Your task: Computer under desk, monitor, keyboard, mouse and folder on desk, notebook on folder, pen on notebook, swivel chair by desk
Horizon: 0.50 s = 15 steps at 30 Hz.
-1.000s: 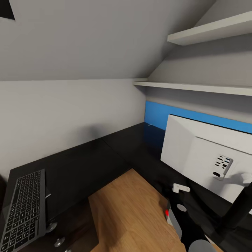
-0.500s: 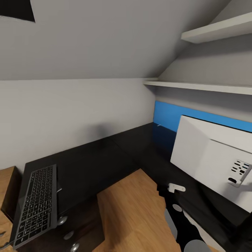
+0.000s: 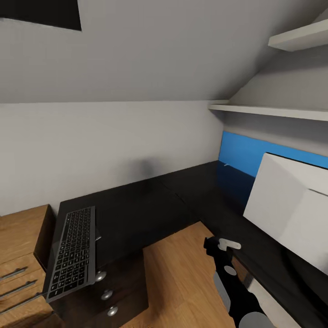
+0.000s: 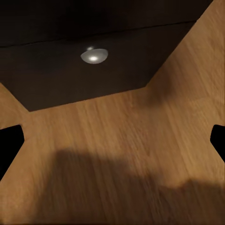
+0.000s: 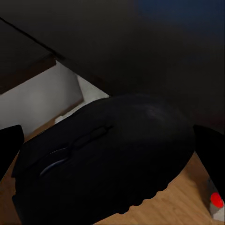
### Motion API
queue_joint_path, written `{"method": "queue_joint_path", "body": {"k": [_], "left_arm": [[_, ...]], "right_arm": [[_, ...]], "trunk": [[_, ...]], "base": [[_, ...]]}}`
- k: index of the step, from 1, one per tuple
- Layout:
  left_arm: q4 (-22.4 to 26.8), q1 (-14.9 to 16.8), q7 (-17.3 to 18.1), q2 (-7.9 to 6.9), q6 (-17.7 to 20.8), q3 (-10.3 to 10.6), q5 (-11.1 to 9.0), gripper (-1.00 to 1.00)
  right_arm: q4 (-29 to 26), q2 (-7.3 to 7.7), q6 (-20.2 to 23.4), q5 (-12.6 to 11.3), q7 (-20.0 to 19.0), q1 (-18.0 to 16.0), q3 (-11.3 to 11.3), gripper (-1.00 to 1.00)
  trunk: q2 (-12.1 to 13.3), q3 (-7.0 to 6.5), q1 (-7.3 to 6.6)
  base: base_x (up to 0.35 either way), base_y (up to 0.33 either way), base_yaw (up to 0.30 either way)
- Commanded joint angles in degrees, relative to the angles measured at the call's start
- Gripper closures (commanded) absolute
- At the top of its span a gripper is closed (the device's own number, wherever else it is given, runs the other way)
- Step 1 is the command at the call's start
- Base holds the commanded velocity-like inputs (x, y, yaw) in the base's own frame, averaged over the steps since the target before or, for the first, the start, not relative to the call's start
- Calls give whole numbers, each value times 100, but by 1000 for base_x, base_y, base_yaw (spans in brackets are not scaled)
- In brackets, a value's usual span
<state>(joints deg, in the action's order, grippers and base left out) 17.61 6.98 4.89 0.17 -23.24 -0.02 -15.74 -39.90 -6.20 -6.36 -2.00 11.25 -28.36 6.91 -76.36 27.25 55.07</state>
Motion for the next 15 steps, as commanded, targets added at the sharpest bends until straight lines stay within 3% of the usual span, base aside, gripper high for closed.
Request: {"method": "queue_joint_path", "body": {"k": [1,15], "left_arm": [[-10,6,47,0,-14,0,-61,-100],[-12,6,47,0,-13,2,-61,-100]], "right_arm": [[0,-4,-24,-22,-6,-2,13,100],[-1,-15,-24,-12,6,-2,5,100]], "trunk": [[-3,8,0],[-3,49,0]], "base": [[0,0,262],[0,0,262]]}}
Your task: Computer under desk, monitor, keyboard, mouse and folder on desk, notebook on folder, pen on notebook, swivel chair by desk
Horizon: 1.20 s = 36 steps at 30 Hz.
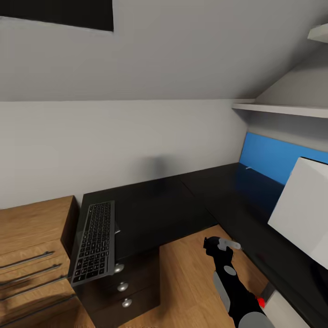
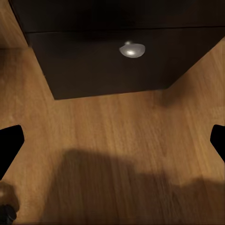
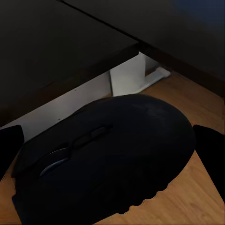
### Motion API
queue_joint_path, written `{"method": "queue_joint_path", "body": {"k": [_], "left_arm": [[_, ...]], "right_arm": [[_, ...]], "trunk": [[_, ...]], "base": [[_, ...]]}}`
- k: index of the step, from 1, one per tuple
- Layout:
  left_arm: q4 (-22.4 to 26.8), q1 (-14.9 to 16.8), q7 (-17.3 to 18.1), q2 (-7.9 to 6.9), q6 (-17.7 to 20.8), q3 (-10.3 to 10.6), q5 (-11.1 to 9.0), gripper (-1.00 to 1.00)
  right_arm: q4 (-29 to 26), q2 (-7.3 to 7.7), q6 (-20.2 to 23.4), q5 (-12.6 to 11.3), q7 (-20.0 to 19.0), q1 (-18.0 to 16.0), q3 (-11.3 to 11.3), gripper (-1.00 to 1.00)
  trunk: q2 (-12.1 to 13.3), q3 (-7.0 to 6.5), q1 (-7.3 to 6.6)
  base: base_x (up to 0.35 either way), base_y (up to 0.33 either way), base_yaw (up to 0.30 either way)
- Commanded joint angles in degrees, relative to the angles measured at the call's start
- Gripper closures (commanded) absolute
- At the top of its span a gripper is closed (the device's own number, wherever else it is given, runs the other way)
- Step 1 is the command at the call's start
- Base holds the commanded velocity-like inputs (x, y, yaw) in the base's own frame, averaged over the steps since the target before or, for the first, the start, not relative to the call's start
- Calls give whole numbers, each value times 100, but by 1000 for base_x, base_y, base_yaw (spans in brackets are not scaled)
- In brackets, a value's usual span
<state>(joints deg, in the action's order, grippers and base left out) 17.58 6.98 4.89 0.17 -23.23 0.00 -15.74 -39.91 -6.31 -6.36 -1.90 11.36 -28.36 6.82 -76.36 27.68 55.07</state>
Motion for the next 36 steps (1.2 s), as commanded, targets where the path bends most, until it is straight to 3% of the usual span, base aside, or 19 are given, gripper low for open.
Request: {"method": "queue_joint_path", "body": {"k": [1,10,16,22,36], "left_arm": [[-9,5,47,0,-15,0,-61,-100],[-9,5,47,0,-14,0,-61,-100],[-9,5,47,0,-14,0,-61,-100],[-9,5,47,0,-8,5,-60,-100],[-9,5,30,3,2,1,-72,-100]], "right_arm": [[-4,-6,-24,-22,-1,-3,13,100],[-385,-18,84,-26,22,1,29,100],[-1131,-21,1125,-49,26,34,37,100],[-1569,-61,1750,-55,25,119,38,100],[-1745,-88,1887,-56,24,223,39,100]], "trunk": [[-3,9,0],[-3,46,0],[-3,84,0],[-3,125,0],[-3,172,0]], "base": [[0,0,261],[0,0,253],[0,0,214],[0,0,201],[0,0,63]]}}
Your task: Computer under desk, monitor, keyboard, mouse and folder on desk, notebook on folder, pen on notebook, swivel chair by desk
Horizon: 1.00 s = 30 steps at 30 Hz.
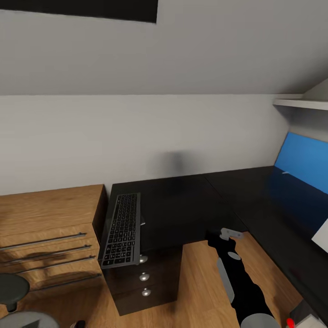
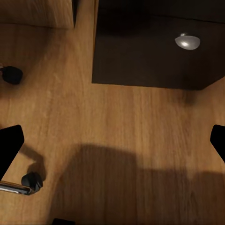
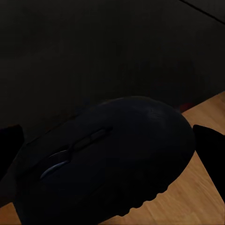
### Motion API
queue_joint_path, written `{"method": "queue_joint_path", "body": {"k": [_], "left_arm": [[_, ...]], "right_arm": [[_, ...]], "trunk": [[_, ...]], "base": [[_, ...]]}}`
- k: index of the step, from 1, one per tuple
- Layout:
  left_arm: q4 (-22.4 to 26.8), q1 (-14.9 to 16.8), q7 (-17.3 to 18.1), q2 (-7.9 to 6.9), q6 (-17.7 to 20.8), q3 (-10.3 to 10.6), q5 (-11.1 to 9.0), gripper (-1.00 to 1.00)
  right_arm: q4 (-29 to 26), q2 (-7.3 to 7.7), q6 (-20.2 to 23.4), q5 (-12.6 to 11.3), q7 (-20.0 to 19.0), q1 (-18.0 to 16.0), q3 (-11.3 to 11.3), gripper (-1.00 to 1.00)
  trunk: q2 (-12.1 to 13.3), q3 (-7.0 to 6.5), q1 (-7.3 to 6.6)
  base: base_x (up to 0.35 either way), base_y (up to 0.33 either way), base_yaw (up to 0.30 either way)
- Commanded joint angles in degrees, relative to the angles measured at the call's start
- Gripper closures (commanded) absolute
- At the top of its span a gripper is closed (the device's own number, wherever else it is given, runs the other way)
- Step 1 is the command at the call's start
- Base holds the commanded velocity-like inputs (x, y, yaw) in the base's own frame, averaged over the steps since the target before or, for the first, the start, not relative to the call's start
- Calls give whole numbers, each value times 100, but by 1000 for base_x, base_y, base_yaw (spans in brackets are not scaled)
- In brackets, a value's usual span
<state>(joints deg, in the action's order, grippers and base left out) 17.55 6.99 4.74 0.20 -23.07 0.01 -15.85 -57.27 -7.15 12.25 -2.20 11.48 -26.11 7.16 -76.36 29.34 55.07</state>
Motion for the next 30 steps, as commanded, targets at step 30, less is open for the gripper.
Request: {"method": "queue_joint_path", "body": {"k": [30], "left_arm": [[-6,4,55,-3,-22,-10,-67,-100]], "right_arm": [[-1,-38,-12,-26,3,27,5,100]], "trunk": [[-3,12,0]], "base": [[0,0,81]]}}
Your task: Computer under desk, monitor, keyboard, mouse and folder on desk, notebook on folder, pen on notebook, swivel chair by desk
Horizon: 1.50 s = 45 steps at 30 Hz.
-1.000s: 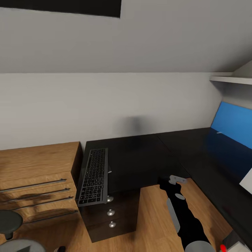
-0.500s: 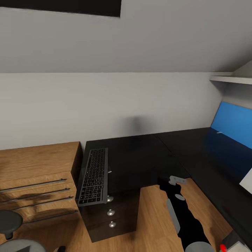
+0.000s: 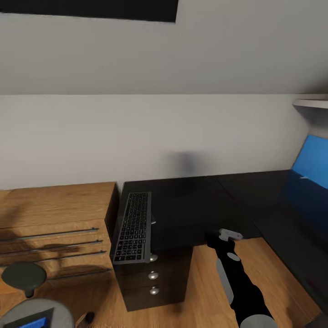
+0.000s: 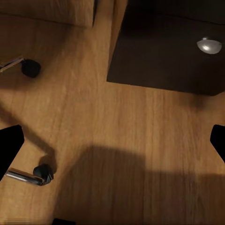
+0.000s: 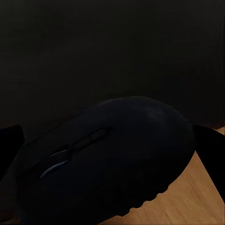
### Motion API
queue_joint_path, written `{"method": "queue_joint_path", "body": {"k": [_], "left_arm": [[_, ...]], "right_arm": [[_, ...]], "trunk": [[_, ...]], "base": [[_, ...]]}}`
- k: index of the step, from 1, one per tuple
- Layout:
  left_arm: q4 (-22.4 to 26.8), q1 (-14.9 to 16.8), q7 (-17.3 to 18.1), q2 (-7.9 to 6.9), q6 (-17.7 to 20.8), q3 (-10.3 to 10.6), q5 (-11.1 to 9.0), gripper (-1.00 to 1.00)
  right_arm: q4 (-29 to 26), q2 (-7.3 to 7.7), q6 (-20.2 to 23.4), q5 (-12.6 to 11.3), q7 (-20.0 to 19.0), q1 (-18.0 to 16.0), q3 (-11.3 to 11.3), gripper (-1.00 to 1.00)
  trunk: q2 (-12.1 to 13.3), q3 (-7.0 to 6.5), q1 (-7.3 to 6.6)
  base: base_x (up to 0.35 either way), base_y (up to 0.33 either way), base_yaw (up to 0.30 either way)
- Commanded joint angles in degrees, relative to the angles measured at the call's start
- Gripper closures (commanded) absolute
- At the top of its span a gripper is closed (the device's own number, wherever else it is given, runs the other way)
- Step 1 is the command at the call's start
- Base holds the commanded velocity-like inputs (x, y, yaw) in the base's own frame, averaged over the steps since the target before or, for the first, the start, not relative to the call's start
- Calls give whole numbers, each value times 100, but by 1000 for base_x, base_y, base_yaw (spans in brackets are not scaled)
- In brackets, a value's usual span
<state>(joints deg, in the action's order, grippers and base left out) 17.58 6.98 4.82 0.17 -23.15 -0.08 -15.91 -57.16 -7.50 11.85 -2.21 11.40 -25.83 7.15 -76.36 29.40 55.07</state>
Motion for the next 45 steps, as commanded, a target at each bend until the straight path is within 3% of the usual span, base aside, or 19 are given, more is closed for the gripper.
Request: {"method": "queue_joint_path", "body": {"k": [1,22,39,45], "left_arm": [[-9,5,47,0,-14,-1,-59,-100],[-9,5,40,0,-8,-1,-52,-100],[-9,5,82,11,-17,34,-44,-100],[-9,5,41,9,-14,42,-43,-100]], "right_arm": [[-12,-4,28,-26,12,-1,6,100],[-14,-6,19,-26,12,4,6,100],[-13,-6,10,-26,3,2,6,100],[-14,-6,9,-26,3,7,6,100]], "trunk": [[-3,6,0],[-3,6,0],[-3,6,0],[237,-102,-132]], "base": [[0,0,277],[0,-227,268],[0,-53,25],[0,0,0]]}}
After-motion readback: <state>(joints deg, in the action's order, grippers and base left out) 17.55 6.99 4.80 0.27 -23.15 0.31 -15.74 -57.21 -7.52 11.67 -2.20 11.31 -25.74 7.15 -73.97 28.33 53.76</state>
